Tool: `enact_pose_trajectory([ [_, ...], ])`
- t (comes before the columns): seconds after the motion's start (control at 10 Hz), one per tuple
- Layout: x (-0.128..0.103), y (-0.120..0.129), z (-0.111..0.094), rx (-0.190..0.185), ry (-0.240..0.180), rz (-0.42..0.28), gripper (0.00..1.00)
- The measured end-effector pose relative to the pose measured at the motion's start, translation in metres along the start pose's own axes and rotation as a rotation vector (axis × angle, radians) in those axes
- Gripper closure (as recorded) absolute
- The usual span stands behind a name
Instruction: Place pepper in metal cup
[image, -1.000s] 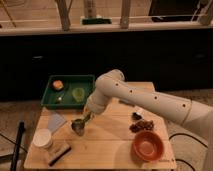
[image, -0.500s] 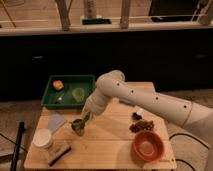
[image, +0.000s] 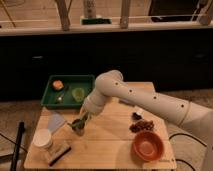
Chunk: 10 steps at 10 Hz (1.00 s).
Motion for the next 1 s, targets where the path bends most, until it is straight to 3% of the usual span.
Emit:
enact_pose_trajectory([
  [1.0, -0.021, -0.024, 0.022, -0.112, 0.011, -0.078, 1.00],
])
